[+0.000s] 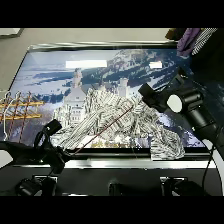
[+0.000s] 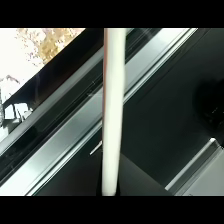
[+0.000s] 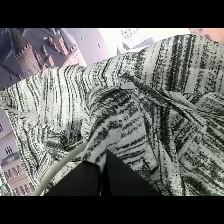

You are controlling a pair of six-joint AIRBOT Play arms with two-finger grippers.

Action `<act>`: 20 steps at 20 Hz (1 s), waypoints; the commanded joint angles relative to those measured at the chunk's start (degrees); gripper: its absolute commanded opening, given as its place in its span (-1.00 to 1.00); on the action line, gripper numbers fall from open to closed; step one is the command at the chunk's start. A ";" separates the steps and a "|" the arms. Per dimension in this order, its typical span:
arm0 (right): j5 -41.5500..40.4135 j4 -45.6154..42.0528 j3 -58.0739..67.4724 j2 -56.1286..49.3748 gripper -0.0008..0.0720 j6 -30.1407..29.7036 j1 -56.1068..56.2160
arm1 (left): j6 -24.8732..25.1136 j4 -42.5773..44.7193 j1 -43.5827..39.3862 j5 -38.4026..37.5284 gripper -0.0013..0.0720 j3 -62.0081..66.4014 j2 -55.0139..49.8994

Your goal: Fold the clothes and pants, and hang the long-sleeved shirts on hangers.

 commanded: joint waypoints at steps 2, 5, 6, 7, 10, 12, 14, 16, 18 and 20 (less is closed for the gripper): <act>1.53 -5.86 0.02 0.00 -0.90 0.33 -0.02 | -1.11 -0.24 -0.04 -0.28 -0.90 1.57 0.13; 1.49 -9.55 0.04 -0.63 -0.90 2.27 -0.02 | -3.52 0.61 -0.04 -7.04 -0.90 3.15 4.42; 1.60 -9.55 0.04 -1.01 -0.90 2.27 -0.02 | -3.78 0.57 -0.04 -9.18 -0.90 3.10 5.99; 1.77 -9.44 0.04 -1.53 -0.90 2.25 -0.02 | -3.78 0.50 -0.04 -11.08 -0.90 3.10 7.34; 1.77 -8.87 0.04 -2.38 -0.90 2.27 -0.02 | -3.72 0.35 -0.04 -12.22 -0.90 3.10 8.02; 1.79 -8.85 0.04 -2.38 -0.90 2.25 -0.02 | -3.72 -0.55 -0.07 -11.80 -0.90 3.08 7.74; 1.81 -8.68 0.04 -2.38 -0.90 2.27 -0.02 | -3.52 -1.60 -0.09 -11.54 -0.90 3.08 7.74; 1.79 -7.91 0.04 -2.38 -0.90 2.27 -0.02 | -3.06 -1.62 -0.09 -11.17 -0.90 3.06 7.65; 1.81 -6.91 0.04 -2.38 -0.90 2.19 -0.02 | -1.68 -1.60 -0.09 -11.15 -0.90 3.06 7.28; 1.88 -5.95 0.04 -2.38 -0.90 1.66 -0.02 | -1.36 -1.57 -0.09 -10.05 -0.90 3.06 6.29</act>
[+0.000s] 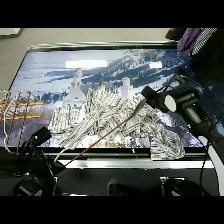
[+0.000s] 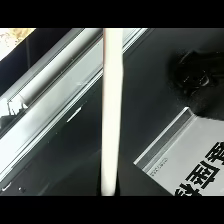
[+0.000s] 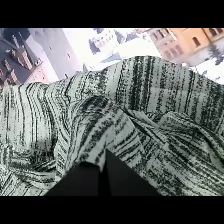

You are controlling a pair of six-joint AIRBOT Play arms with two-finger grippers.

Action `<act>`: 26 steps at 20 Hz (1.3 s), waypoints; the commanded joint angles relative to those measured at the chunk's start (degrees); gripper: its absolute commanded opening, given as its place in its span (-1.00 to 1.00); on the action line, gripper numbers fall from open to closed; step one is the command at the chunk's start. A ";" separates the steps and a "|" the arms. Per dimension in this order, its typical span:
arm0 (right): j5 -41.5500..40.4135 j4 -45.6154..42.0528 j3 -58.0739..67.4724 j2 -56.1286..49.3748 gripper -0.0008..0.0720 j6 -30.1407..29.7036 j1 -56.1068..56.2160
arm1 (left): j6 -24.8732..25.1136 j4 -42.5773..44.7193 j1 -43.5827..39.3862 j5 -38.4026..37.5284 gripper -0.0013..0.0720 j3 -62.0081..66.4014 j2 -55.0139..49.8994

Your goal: Fold the clothes and pants, and hang the long-sleeved shirts on hangers.

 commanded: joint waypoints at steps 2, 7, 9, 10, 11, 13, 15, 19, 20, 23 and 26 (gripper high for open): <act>0.09 2.23 0.04 -0.02 -0.90 -0.83 -0.02 | 1.99 -0.26 0.00 3.69 -0.90 0.02 -2.12; -0.09 6.23 0.04 1.09 -0.90 -4.52 -0.02 | 7.08 -0.28 0.00 10.95 -0.90 0.02 -9.03; -0.42 7.26 0.28 1.60 -0.90 -6.36 -0.02 | 9.79 -1.46 -0.02 12.09 -0.90 0.04 -12.31; -0.98 8.24 0.52 1.77 -0.90 -7.78 -0.02 | 11.19 -1.73 -0.07 12.11 -0.90 0.04 -13.84; -1.31 9.44 1.01 1.88 -0.90 -9.49 -0.02 | 12.02 -1.73 -0.07 12.35 -0.90 0.04 -14.99; -0.28 13.05 3.21 1.92 -0.90 -13.55 0.00 | 12.00 -1.14 -0.07 14.91 -0.90 0.04 -16.57; 2.12 16.37 6.34 2.05 -0.90 -17.88 0.00 | 11.93 0.24 -0.07 17.73 -0.90 0.07 -17.46; 7.87 19.08 13.25 2.12 -0.90 -20.87 2.47 | 16.79 -0.26 -0.70 19.41 -0.90 0.37 -19.30; 8.50 19.06 14.40 2.10 -0.90 -21.03 3.85 | 18.75 -0.26 -1.27 19.39 -0.90 0.55 -19.61; 13.05 18.80 17.57 2.10 -0.90 -20.98 6.62 | 21.49 -0.17 -1.60 19.85 -0.90 0.68 -20.33; 19.96 18.64 20.85 2.21 -0.90 -20.98 6.60 | 24.61 -0.28 -1.62 20.96 -0.90 0.94 -22.71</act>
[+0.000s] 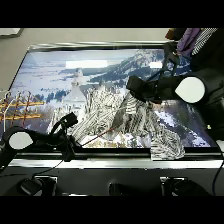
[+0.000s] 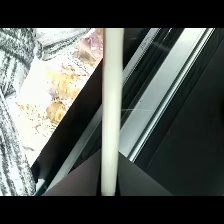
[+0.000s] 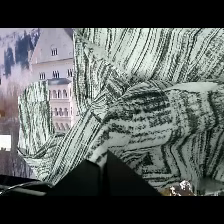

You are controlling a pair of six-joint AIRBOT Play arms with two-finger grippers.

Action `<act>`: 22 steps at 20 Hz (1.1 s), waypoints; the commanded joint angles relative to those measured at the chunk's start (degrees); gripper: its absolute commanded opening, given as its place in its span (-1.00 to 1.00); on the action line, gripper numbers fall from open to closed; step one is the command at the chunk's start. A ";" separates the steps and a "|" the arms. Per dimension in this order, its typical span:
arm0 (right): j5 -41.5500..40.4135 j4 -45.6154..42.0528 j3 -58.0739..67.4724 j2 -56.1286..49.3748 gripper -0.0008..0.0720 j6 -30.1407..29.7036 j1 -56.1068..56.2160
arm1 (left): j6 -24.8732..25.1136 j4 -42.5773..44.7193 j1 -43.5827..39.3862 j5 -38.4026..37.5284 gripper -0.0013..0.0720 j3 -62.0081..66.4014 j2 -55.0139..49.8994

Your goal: Fold the clothes and pants, and hang the long-sleeved shirts on hangers.

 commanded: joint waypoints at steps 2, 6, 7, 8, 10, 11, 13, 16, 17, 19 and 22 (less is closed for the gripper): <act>10.03 0.68 5.44 0.66 -0.90 -0.50 0.83 | 7.45 -0.04 -0.15 1.44 -0.90 0.81 -3.69; 19.39 -3.48 9.55 1.11 -0.90 -0.76 0.83 | 14.21 -1.31 -0.15 4.07 -0.90 2.91 -6.47; 21.00 -4.44 9.55 1.09 -0.90 -1.20 0.83 | 16.09 -3.26 -0.15 5.70 -0.90 3.23 -7.13; 21.29 -4.46 9.55 1.09 -0.90 -2.38 0.83 | 17.49 -5.49 -0.15 7.10 -0.90 3.32 -7.98; 21.03 -4.85 9.55 1.09 -0.90 -2.89 0.83 | 20.37 -9.49 -0.15 7.91 -0.90 3.43 -10.54; 20.46 -5.77 9.55 1.09 -0.90 -2.86 0.83 | 21.90 -11.93 -0.15 7.93 -0.90 3.50 -11.91; 19.28 -7.17 9.53 1.01 -0.90 -2.86 0.83 | 22.62 -16.06 -0.17 9.90 -0.90 3.54 -13.90; 17.64 -5.92 9.53 0.55 -0.90 -2.78 0.83 | 25.42 -20.55 -0.55 13.77 -0.90 3.56 -15.21; 17.03 -5.11 9.53 0.39 -0.90 -2.78 0.83 | 26.10 -21.51 -0.76 14.95 -0.90 3.56 -15.56; 16.06 -4.63 9.53 0.26 -0.90 -2.60 0.83 | 26.84 -23.58 -1.55 15.50 -0.90 3.56 -16.61; 15.39 -4.61 9.53 0.26 -0.90 -2.16 0.83 | 28.26 -27.06 -3.37 17.09 -0.90 3.56 -18.36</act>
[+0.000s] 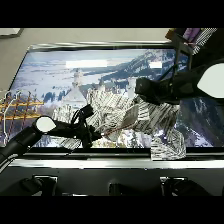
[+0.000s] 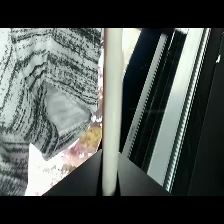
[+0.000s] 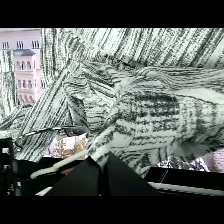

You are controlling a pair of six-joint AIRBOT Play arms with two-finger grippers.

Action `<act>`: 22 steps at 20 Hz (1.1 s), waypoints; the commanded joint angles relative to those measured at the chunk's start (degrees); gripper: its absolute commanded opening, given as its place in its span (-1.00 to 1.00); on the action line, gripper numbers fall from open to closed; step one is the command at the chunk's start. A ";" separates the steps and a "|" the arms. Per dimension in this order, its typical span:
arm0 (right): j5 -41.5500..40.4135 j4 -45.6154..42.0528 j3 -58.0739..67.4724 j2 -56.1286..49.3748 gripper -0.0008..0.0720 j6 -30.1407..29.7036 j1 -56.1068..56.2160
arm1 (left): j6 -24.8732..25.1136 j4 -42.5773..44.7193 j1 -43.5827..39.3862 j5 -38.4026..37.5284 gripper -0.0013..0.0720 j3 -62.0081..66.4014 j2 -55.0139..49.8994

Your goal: Fold the clothes and pants, and hang the long-sleeved shirts on hangers.

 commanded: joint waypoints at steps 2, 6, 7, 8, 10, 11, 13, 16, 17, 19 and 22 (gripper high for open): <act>-0.90 0.61 0.04 -0.09 -0.90 0.55 0.04 | 2.14 -7.74 -2.67 6.10 -0.90 0.07 -2.19; -0.81 1.62 0.04 -0.09 -0.90 0.55 0.04 | 2.12 -9.03 -4.87 8.70 -0.90 0.07 -3.50; -0.79 1.60 0.04 -0.09 -0.90 0.50 0.04 | 2.14 -10.01 -5.25 8.70 -0.90 0.07 -3.78; -0.79 1.60 0.04 -0.09 -0.90 0.50 0.04 | 2.16 -10.49 -5.57 8.79 -0.90 0.07 -3.82; -0.79 1.60 0.04 -0.09 -0.90 0.48 0.04 | 2.14 -10.69 -6.14 9.11 -0.90 0.07 -3.78; -0.79 1.70 0.04 -0.09 -0.90 0.48 0.04 | 2.14 -11.13 -6.40 9.27 -0.90 0.07 -3.78; -0.68 3.10 0.04 -0.09 -0.90 -0.39 0.04 | 2.12 -12.35 -6.69 10.69 -0.90 0.07 -3.80; 0.35 3.19 0.02 -0.09 -0.90 -0.39 0.04 | 2.10 -13.03 -7.08 12.66 -0.90 0.07 -3.80; 0.57 2.95 0.00 -0.09 -0.90 -0.61 0.04 | 2.10 -13.03 -7.17 12.63 -0.90 0.07 -3.80; 1.03 2.91 0.00 -0.09 -0.90 -1.66 0.04 | 2.12 -13.03 -7.19 12.61 -0.90 0.04 -3.78; 3.10 2.38 0.00 -0.09 -0.46 -3.91 0.04 | 2.12 -13.03 -7.19 13.09 -0.90 0.04 -3.80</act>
